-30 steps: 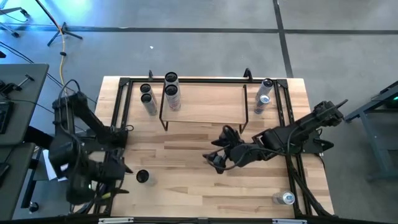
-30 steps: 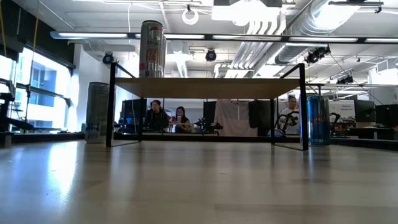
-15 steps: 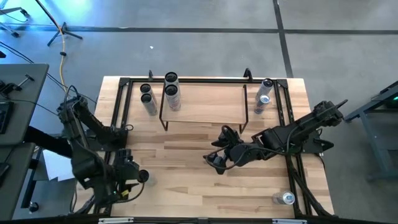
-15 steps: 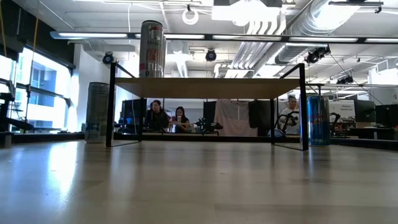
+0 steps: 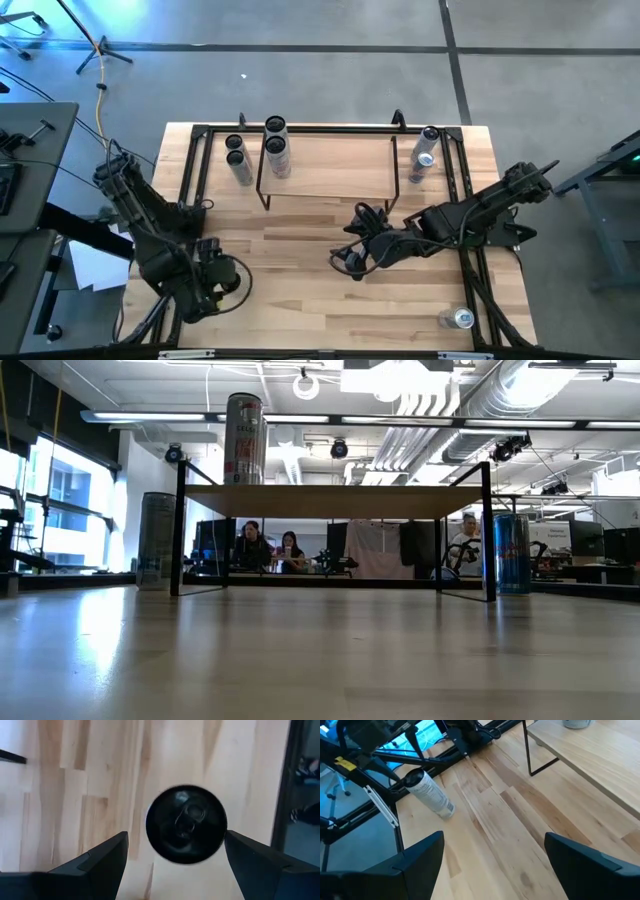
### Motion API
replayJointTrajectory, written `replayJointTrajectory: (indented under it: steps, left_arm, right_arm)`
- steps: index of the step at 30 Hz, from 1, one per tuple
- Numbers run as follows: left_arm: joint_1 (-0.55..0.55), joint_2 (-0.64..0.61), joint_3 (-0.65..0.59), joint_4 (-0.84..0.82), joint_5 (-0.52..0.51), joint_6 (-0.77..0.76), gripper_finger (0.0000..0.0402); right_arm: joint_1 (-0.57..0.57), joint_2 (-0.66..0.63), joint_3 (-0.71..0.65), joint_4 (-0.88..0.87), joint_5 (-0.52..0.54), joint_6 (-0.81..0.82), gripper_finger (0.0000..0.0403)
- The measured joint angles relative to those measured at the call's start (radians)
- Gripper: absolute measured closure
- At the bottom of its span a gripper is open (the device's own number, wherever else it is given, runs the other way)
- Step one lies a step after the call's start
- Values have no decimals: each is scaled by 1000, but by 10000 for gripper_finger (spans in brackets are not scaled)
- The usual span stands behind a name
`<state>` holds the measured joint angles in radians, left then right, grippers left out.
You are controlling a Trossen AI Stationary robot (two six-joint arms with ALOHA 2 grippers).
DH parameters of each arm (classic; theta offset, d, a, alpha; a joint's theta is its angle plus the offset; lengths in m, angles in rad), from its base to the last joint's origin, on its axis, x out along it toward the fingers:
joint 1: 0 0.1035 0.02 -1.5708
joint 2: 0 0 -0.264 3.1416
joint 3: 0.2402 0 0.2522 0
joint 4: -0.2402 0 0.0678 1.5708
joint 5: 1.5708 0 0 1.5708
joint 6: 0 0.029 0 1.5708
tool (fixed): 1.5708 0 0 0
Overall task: Place canned beverage on shelf
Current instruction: Put the bottom white yellow soda can on the shelf
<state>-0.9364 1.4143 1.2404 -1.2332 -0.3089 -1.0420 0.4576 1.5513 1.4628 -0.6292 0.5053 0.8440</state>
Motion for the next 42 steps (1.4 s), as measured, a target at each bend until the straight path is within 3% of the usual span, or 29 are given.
replayJointTrajectory:
  steps: [3,20,42]
  left_arm:
    - [10,-1,0,4,-39,13,103]
    - [38,-1,-67,137,35,82,103]
    - [74,-1,-82,137,44,112,116]
  right_arm:
    - [0,0,0,-10,0,1,73]
    - [0,0,0,-51,-4,-15,73]
    - [0,0,0,-63,-4,-16,73]
